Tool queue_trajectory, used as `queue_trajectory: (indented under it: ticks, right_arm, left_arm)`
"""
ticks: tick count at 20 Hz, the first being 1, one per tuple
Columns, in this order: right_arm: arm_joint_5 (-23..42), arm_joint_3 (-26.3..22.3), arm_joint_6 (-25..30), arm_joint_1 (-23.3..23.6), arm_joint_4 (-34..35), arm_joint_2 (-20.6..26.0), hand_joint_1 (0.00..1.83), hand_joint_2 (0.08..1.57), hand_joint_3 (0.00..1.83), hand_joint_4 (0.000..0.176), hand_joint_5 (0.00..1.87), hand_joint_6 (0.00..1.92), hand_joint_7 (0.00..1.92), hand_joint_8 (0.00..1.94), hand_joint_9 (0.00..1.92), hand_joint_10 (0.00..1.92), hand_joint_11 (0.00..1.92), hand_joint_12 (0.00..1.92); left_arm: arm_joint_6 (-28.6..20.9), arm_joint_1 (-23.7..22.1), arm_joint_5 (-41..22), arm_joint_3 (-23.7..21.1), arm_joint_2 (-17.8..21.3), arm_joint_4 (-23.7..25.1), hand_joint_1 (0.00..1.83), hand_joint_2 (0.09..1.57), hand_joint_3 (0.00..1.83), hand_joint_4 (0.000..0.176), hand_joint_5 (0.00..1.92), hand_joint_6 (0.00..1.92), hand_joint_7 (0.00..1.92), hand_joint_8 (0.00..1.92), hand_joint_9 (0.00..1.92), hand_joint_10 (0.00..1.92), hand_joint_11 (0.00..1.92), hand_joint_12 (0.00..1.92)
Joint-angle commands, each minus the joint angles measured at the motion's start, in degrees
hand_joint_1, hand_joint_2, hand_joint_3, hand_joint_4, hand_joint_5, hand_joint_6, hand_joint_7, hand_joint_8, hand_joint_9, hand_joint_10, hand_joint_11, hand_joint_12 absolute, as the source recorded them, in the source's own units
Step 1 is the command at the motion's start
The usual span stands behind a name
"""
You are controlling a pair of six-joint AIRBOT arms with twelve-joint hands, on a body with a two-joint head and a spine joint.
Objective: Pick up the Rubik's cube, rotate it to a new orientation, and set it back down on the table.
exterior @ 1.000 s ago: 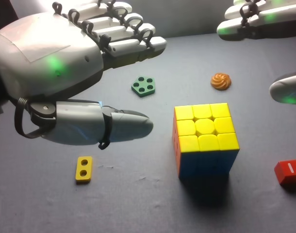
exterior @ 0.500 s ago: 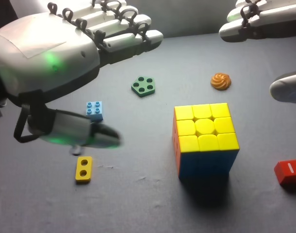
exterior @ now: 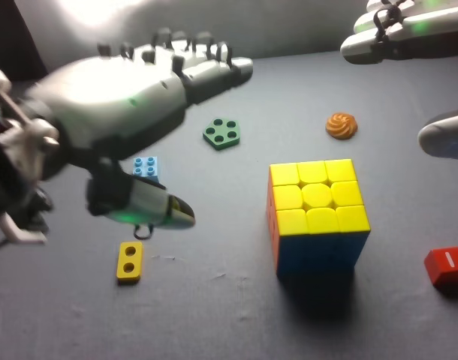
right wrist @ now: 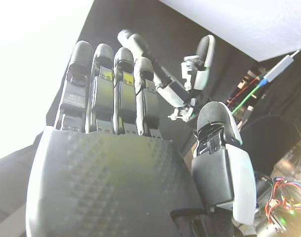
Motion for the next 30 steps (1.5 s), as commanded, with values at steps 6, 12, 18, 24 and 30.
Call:
queue_trajectory:
  ticks: [6,12,18,24,30]
  right_arm:
    - [1.7,0.0,-0.3,0.4,2.9,0.0,0.0,1.25,0.0,0.0,0.36,0.01,0.34,0.01,0.29,0.01,0.0,0.77]
    - [1.7,0.0,-0.9,0.4,2.9,0.0,0.0,1.26,0.0,0.0,0.35,0.01,0.34,0.0,0.28,0.0,0.0,0.73]
    - [1.7,0.0,-1.0,0.3,2.9,0.0,0.0,1.25,0.0,0.0,0.35,0.0,0.34,0.0,0.3,0.0,0.0,0.76]
    - [1.7,0.0,-1.1,0.3,2.9,0.0,0.0,1.25,0.0,0.0,0.33,0.0,0.33,0.0,0.28,0.0,0.0,0.7]
    - [1.7,0.0,-1.1,0.3,2.9,0.0,0.0,1.25,0.0,0.0,0.36,0.01,0.34,0.0,0.28,0.0,0.0,0.71]
  left_arm:
    - [12.6,0.6,-10.7,-0.2,-6.4,-12.2,1.31,0.92,0.01,0.0,0.13,0.02,0.0,0.0,0.0,0.0,0.0,0.0]
    - [20.4,0.5,-13.2,2.5,-12.2,-22.5,1.22,0.91,0.0,0.0,0.09,0.0,0.0,0.0,0.0,0.0,0.0,0.0]
    - [30.1,-2.2,-14.4,5.6,-17.7,-34.8,1.16,0.89,0.0,0.0,0.06,0.0,0.0,0.0,0.0,0.0,0.0,0.01]
    - [38.7,-5.3,-18.5,7.7,-22.5,-46.5,1.09,0.85,0.0,0.0,0.11,0.02,0.0,0.0,0.0,0.0,0.02,0.02]
    - [40.8,-6.0,-20.0,10.1,-25.9,-50.3,1.14,0.86,0.0,0.0,0.1,0.01,0.0,0.0,0.0,0.0,0.01,0.0]
